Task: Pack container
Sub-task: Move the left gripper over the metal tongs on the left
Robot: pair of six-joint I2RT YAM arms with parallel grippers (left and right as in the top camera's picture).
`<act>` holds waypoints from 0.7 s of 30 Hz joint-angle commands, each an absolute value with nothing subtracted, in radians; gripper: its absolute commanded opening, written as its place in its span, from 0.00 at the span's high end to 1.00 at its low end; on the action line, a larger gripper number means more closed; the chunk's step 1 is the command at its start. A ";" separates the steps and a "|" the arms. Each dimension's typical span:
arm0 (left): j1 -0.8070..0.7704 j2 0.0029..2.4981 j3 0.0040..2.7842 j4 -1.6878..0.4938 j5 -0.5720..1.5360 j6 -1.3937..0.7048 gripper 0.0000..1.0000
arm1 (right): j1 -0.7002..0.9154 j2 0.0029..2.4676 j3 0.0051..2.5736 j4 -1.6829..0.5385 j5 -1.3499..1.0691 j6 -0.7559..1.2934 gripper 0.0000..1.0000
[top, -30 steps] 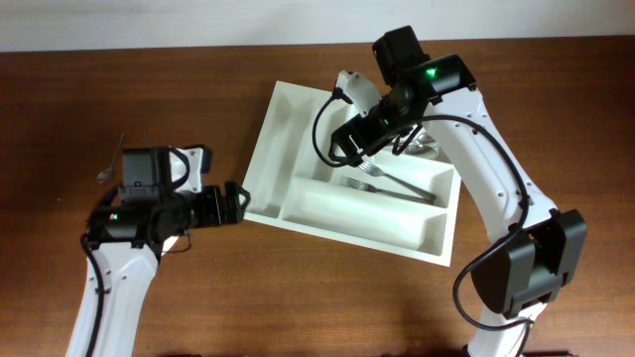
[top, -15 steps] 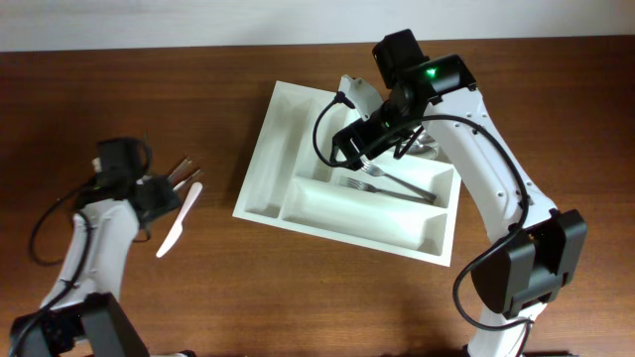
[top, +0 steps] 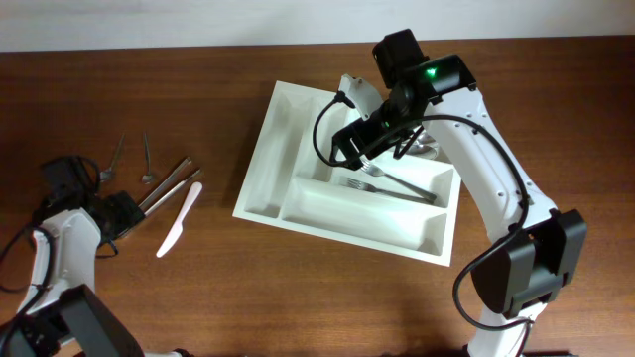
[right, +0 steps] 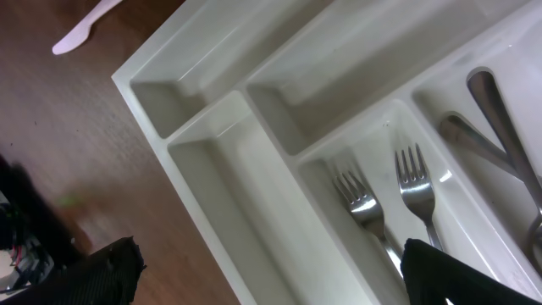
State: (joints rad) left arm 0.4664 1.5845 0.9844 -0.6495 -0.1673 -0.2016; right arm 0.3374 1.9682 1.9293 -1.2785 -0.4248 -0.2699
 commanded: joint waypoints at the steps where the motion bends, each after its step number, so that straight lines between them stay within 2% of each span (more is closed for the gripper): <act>1: 0.469 1.611 1.000 -0.617 -0.060 -0.184 0.01 | 0.341 1.970 1.949 -1.276 -0.441 -0.271 0.01; 5: 0.469 1.632 1.000 -0.559 -0.028 -0.149 0.00 | 0.341 1.970 1.949 -1.284 -0.441 -0.271 0.01; 12: 0.469 1.653 1.000 -0.563 0.057 0.067 0.00 | 0.341 1.970 1.949 -1.287 -0.441 -0.272 0.01; 17: 0.467 1.654 1.000 -0.598 0.065 0.236 0.09 | 0.341 1.970 1.949 -1.287 -0.441 -0.272 0.01; 18: 0.464 1.654 1.000 -0.597 0.068 0.263 0.09 | 0.341 1.970 1.949 -1.287 -0.441 -0.272 0.01; 19: 0.463 1.653 1.000 -0.594 0.051 0.267 0.01 | 0.341 1.970 1.949 -1.286 -0.436 -0.272 0.01; 21: 0.463 1.653 1.000 -0.599 0.048 0.258 0.01 | 0.341 1.970 1.949 -1.279 -0.404 -0.272 0.01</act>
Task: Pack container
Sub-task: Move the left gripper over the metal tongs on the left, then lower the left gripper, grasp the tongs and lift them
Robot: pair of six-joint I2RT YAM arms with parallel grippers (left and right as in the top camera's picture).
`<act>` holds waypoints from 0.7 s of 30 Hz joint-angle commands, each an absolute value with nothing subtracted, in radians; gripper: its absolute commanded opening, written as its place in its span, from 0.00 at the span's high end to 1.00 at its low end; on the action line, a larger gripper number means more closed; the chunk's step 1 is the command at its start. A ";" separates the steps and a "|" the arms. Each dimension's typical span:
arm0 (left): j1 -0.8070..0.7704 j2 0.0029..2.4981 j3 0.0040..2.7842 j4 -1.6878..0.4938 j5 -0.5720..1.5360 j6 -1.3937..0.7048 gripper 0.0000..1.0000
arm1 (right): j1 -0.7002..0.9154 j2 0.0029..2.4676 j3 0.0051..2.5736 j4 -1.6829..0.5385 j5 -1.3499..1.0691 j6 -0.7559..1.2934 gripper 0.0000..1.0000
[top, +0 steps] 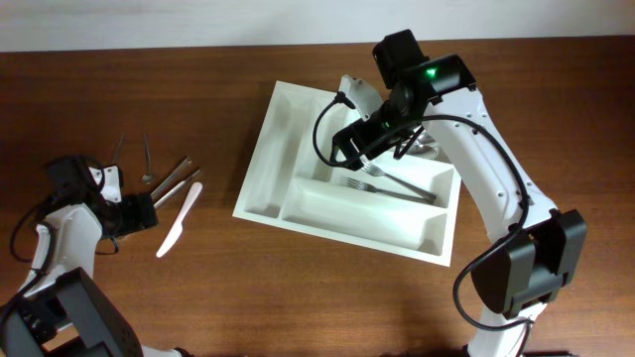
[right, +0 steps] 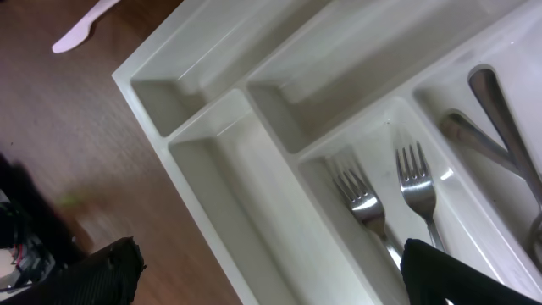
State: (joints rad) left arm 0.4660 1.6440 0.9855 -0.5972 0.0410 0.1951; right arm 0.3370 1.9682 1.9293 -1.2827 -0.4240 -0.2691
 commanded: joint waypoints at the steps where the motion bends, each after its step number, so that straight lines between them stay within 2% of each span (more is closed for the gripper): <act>1: 0.463 1.653 1.000 -0.604 0.062 0.238 0.01 | 0.340 1.970 1.949 -1.279 -0.365 -0.272 0.01; 7: 0.463 1.653 0.999 -0.594 0.172 0.222 0.01 | 0.264 1.970 1.949 -1.233 -0.037 -0.102 0.01; 15: 0.463 1.653 0.999 -0.590 0.179 0.225 0.01 | 0.009 1.970 1.949 -1.136 -0.025 0.146 0.01; 18: 0.463 1.653 1.000 -0.564 0.180 0.310 0.01 | -0.093 1.970 1.948 -1.115 -0.025 0.255 0.01; 21: 0.463 1.653 1.000 -0.545 0.180 0.434 0.00 | -0.141 1.970 1.945 -1.098 -0.025 0.271 0.01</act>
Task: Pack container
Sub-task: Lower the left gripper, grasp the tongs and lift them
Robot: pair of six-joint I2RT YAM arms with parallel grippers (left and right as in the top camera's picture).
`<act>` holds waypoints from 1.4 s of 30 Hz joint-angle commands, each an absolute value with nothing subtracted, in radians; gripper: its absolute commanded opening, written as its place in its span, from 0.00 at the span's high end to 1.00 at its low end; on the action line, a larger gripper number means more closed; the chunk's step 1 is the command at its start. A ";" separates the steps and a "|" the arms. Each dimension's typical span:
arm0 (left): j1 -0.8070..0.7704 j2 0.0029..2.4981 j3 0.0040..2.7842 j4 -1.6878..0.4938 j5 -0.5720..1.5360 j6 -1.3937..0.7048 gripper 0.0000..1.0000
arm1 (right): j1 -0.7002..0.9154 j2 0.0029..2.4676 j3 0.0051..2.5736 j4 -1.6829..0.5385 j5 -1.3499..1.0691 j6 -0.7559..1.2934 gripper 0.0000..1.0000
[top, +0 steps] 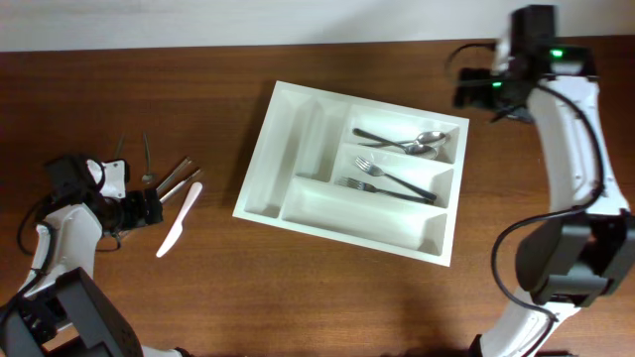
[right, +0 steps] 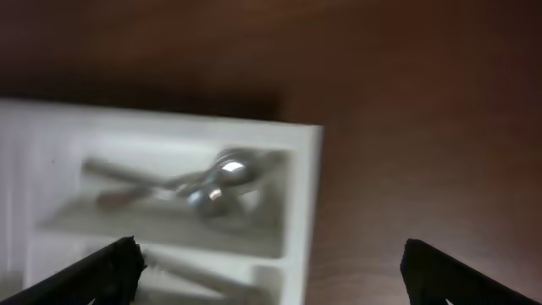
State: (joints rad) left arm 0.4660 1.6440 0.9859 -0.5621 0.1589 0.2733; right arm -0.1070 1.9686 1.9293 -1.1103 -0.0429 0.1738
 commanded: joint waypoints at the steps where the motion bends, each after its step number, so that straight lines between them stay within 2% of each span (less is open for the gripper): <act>1: 0.463 1.653 1.000 -0.545 0.180 0.499 0.00 | -0.147 1.971 1.945 -1.100 -0.025 0.271 0.02; 2: 0.463 1.653 1.000 -0.545 0.180 0.555 0.02 | -0.155 1.971 1.945 -1.099 -0.025 0.271 0.01; 5: 0.454 1.653 1.000 -0.574 0.177 0.865 0.21 | -0.165 1.971 1.945 -1.099 -0.025 0.271 0.01; 8: 0.453 1.653 1.000 -0.572 0.175 0.925 0.20 | -0.164 1.970 1.945 -1.099 -0.025 0.271 0.02; 11: 0.455 1.661 1.000 -0.527 0.106 0.944 0.08 | -0.164 1.971 1.945 -1.099 -0.025 0.271 0.01; 15: 0.455 1.697 1.000 -0.461 0.096 0.944 0.04 | -0.164 1.971 1.945 -1.099 -0.025 0.271 0.01; 27: 0.455 1.810 1.000 -0.445 0.097 0.929 0.01 | -0.164 1.971 1.945 -1.099 -0.025 0.271 0.01; 32: 0.455 1.810 1.000 -0.445 0.231 0.929 0.01 | -0.164 1.971 1.945 -1.099 -0.025 0.271 0.01; 37: 0.454 1.810 1.000 -0.436 0.279 0.929 0.00 | -0.164 1.971 1.945 -1.099 -0.025 0.271 0.01; 39: 0.454 1.810 1.000 -0.433 0.290 0.929 0.09 | -0.164 1.971 1.945 -1.099 -0.025 0.271 0.01; 42: 0.454 1.810 1.000 -0.433 0.291 0.929 0.31 | -0.164 1.971 1.945 -1.099 -0.025 0.271 0.01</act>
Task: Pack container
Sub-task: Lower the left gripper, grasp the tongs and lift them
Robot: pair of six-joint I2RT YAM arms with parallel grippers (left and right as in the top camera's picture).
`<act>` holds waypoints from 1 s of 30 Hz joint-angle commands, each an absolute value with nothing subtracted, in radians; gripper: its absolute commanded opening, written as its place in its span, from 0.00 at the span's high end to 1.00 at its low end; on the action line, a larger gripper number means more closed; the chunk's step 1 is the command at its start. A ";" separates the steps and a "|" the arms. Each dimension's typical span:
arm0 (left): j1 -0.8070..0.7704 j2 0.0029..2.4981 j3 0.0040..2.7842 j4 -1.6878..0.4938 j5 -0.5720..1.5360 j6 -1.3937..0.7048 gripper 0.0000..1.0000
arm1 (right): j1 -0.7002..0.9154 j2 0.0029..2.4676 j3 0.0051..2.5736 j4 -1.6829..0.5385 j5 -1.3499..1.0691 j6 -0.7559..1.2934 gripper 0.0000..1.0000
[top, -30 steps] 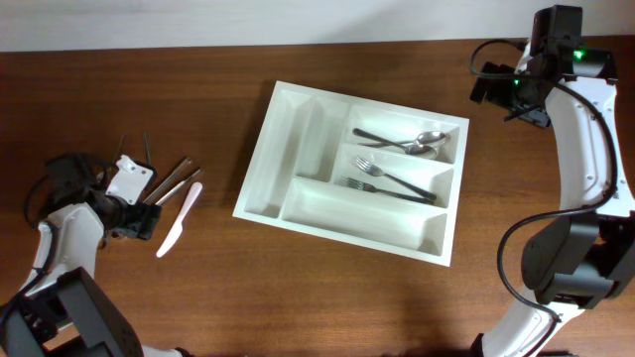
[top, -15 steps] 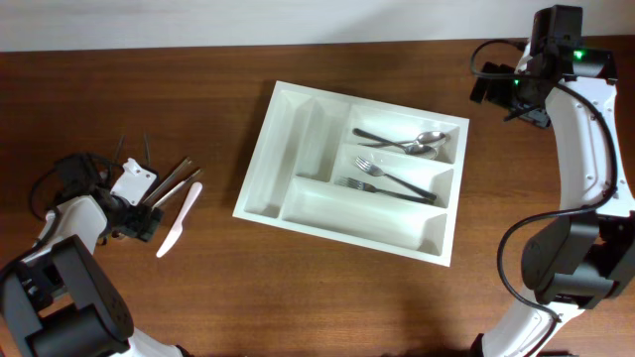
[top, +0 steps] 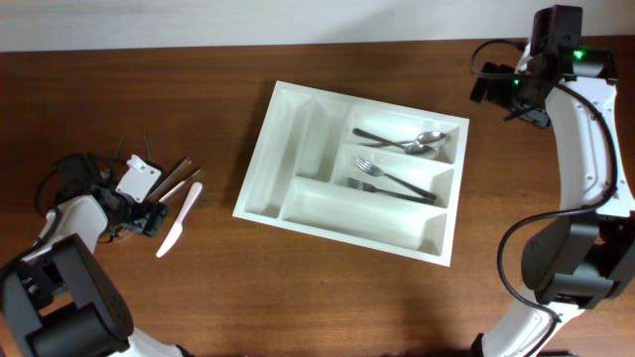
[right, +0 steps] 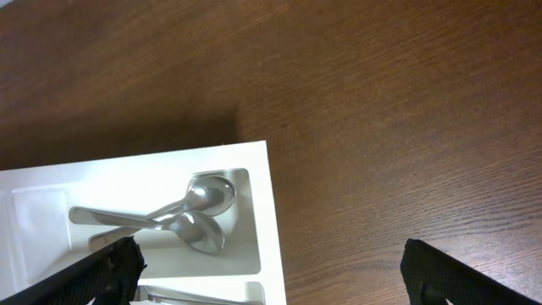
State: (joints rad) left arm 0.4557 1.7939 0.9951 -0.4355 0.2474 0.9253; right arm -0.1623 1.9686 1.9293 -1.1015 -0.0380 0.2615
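Note:
The white cutlery tray (top: pixel 260 159) lies mid-table, with two spoons (top: pixel 402 142) in its top right compartment and two forks (top: pixel 387 181) in the one below. The spoons (right: pixel 182 216) also show in the right wrist view. My right gripper (top: pixel 493 89) hangs open and holds nothing, above the bare table just past the tray's far right corner (right: pixel 254 152). At the far left lie a white plastic knife (top: pixel 179 220), metal knives (top: pixel 171 178) and small forks (top: pixel 146 159). My left gripper (top: pixel 149 213) sits low beside the white knife; its jaws are too small to read.
The tray's long left compartment (top: pixel 283 149) and wide front compartment (top: pixel 357 218) hold nothing. Brown wooden table (right: pixel 406 127) surrounds the tray. The left arm's cables (top: pixel 60 183) trail at the left edge.
My left gripper has turned and sits a little closer to the white knife. The right gripper has barely moved near the tray's far right corner, and its view is now sharp.
My right gripper first hung open low over the forks in the tray, and stayed there. Then it was off the tray at the far right corner, where it remains. My left gripper stood left of the loose cutlery and is closer to the white knife at each moment.

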 commanded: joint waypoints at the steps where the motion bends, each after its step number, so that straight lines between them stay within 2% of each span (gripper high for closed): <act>1: 0.454 1.810 1.000 -0.429 0.288 0.929 0.33 | -0.164 1.970 1.945 -1.099 -0.025 0.271 0.01; 3: 0.455 1.812 1.000 -0.416 0.268 0.929 0.39 | -0.164 1.970 1.945 -1.099 -0.025 0.271 0.01; 4: 0.455 1.812 1.000 -0.408 0.245 0.929 0.48 | -0.164 1.971 1.945 -1.099 -0.025 0.271 0.01; 5: 0.455 1.812 1.000 -0.406 0.236 0.929 0.51 | -0.164 1.971 1.945 -1.099 -0.025 0.271 0.01; 10: 0.455 1.812 0.999 -0.406 0.179 0.879 0.51 | -0.164 1.971 1.945 -1.099 -0.025 0.271 0.01; 12: 0.455 1.812 0.999 -0.415 0.133 0.832 0.47 | -0.164 1.971 1.945 -1.099 -0.025 0.271 0.01; 15: 0.455 1.814 0.999 -0.434 0.126 0.823 0.47 | -0.164 1.971 1.945 -1.099 -0.025 0.271 0.01; 18: 0.455 1.819 0.999 -0.434 0.126 0.823 0.50 | -0.164 1.971 1.945 -1.099 -0.025 0.271 0.01; 19: 0.455 1.820 0.999 -0.434 0.126 0.813 0.58 | -0.164 1.971 1.945 -1.099 -0.025 0.271 0.01; 20: 0.455 1.820 0.999 -0.429 0.126 0.789 0.60 | -0.164 1.970 1.945 -1.099 -0.025 0.271 0.01; 23: 0.455 1.820 0.999 -0.424 0.126 0.677 0.65 | -0.164 1.971 1.945 -1.099 -0.025 0.271 0.01; 24: 0.455 1.820 0.999 -0.429 0.127 0.669 0.63 | -0.164 1.971 1.945 -1.099 -0.025 0.271 0.01; 25: 0.455 1.820 0.999 -0.436 0.127 0.669 0.73 | -0.164 1.971 1.945 -1.099 -0.025 0.271 0.01; 26: 0.455 1.820 0.999 -0.440 0.127 0.669 0.93 | -0.164 1.970 1.945 -1.099 -0.025 0.271 0.01; 27: 0.455 1.820 0.999 -0.446 0.131 0.669 0.98 | -0.164 1.971 1.945 -1.099 -0.025 0.271 0.01; 30: 0.455 1.820 0.999 -0.461 0.171 0.664 0.98 | -0.164 1.971 1.945 -1.099 -0.025 0.271 0.01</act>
State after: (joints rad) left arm 0.4557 1.8065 0.9997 -0.4377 0.1307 0.6983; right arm -0.1623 1.9682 1.9293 -1.1011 -0.0376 0.2619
